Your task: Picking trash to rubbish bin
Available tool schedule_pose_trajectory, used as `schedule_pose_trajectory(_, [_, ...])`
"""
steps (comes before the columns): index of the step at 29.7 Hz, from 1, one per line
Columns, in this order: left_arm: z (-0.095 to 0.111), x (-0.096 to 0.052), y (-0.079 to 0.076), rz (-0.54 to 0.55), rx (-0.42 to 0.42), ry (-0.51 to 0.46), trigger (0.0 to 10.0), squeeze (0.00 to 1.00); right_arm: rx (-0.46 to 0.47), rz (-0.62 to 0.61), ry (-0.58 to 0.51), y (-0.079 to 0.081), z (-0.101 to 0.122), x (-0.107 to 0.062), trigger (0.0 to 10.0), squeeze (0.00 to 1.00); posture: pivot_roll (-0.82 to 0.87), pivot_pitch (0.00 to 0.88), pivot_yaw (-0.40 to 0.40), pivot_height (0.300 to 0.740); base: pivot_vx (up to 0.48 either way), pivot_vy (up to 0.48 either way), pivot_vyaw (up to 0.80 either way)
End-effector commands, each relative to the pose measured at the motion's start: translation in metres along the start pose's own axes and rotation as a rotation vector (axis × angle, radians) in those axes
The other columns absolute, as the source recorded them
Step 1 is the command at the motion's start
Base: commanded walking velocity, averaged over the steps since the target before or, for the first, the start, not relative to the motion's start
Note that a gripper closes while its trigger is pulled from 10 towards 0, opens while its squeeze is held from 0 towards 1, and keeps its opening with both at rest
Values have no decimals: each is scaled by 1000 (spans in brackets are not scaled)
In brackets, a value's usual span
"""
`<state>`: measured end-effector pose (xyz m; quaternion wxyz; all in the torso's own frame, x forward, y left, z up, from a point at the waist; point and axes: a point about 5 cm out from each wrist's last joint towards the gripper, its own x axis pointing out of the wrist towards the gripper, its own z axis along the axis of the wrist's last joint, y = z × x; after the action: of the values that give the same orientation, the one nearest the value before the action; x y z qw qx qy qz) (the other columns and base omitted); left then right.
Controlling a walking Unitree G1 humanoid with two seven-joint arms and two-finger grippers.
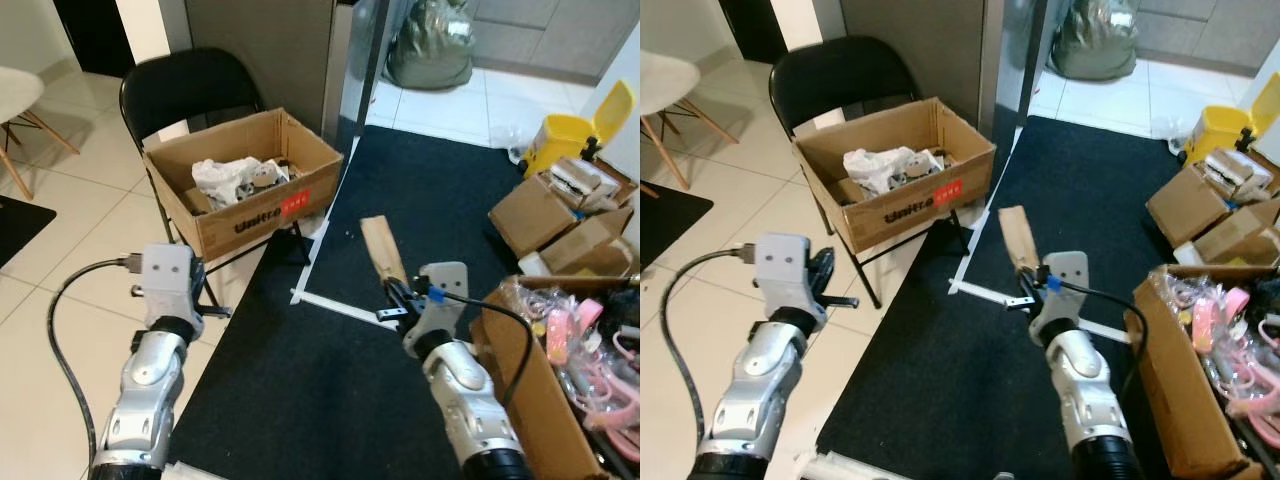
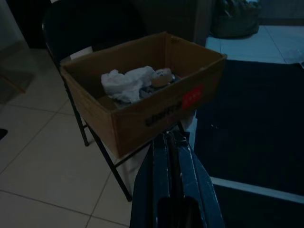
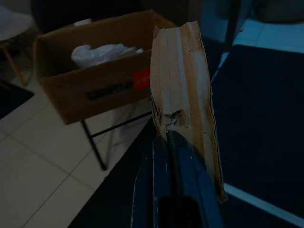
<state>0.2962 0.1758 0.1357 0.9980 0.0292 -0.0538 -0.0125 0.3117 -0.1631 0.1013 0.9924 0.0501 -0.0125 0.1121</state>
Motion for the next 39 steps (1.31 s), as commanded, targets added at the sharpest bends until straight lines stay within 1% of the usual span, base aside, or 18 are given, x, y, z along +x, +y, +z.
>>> schedule_pose_trajectory(1, [-4, -3, 4, 13, 6, 20, 10000, 0, 13, 14, 9, 6, -5, 0, 10000, 0, 42, 142, -27, 740, 266, 0, 0])
schedule_pose_trajectory(17, [-4, -5, 4, 11, 10, 21, 10000, 0, 18, 27, 14, 10, -7, 0, 10000, 0, 52, 132, -31, 740, 269, 0, 0])
schedule_pose_trajectory(39, [-4, -5, 3, 9, 9, 17, 10000, 0, 12, 40, 11, 10, -6, 1, 10000, 0, 52, 110, -38, 740, 268, 0, 0])
